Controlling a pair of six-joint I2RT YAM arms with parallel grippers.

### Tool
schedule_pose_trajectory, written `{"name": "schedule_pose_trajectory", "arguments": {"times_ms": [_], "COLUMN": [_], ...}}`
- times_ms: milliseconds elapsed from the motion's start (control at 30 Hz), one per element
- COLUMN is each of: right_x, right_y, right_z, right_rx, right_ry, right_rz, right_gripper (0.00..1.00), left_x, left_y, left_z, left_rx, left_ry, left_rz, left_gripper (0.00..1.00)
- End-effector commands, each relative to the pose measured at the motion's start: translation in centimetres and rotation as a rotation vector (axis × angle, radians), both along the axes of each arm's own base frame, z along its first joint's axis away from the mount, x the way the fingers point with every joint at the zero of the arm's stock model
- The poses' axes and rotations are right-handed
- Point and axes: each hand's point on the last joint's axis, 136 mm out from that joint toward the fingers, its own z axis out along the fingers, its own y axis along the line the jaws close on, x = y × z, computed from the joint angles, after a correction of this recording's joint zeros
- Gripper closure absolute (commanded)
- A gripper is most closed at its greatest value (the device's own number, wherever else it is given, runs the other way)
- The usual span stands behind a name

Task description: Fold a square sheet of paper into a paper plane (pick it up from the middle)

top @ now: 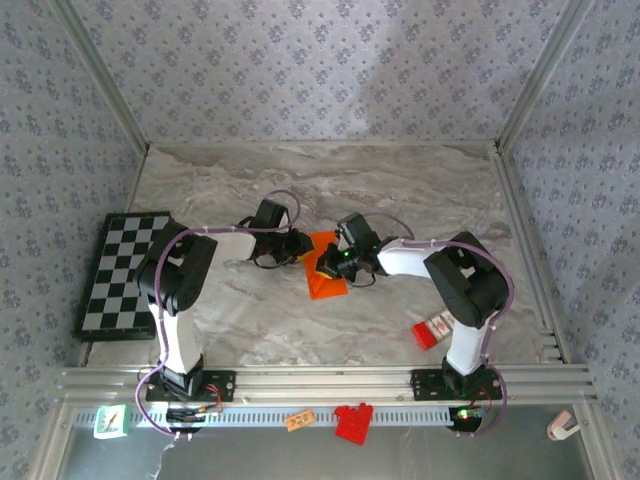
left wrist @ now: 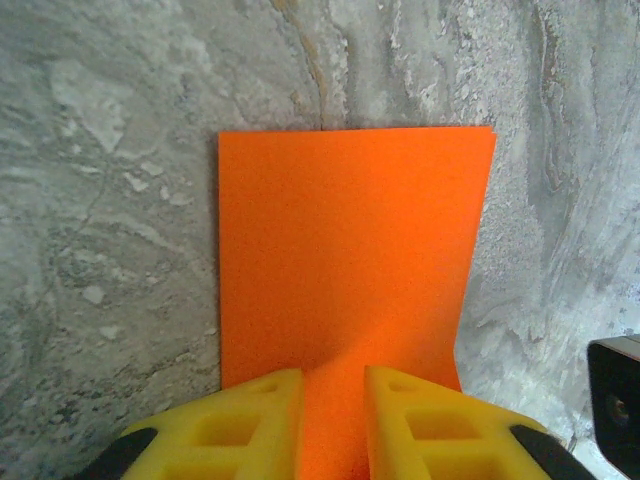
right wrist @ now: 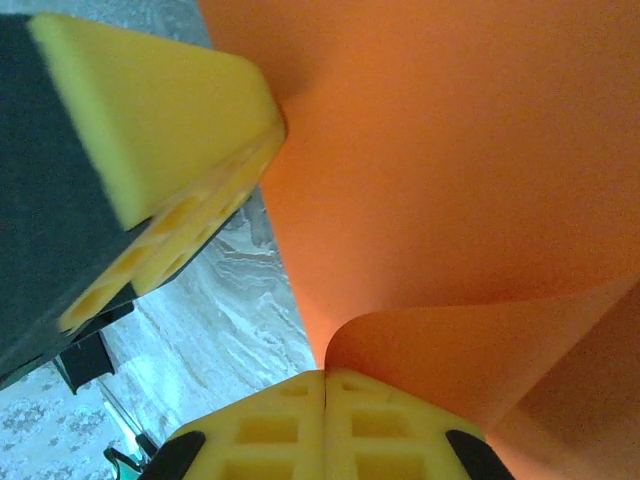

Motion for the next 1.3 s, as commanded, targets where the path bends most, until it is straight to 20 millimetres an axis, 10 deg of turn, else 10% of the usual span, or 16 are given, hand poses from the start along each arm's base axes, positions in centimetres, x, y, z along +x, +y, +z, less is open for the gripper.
{"name": "schedule_pose_trajectory", "arguments": {"times_ms": [0,1267], "right_x": [0.7,1.5], "right_y": [0.4,0.4], "right_z": [-0.2,-1.3], "right_rx": [-0.006,-0.044], "right_ry": [0.0,-0.002], "right_rz": [-0.026,-0.061], "right_gripper": [0.99,0.99], "left_x": [-2.0,-2.2], "left_y": [0.7,0.8], "left_z": [-3.2,-3.5], "left_rx": [0.078,0.081], "left_ry": [0.094,0.106], "left_rz": [-0.013,-0.008], "left_gripper": [0.76,0.77]}}
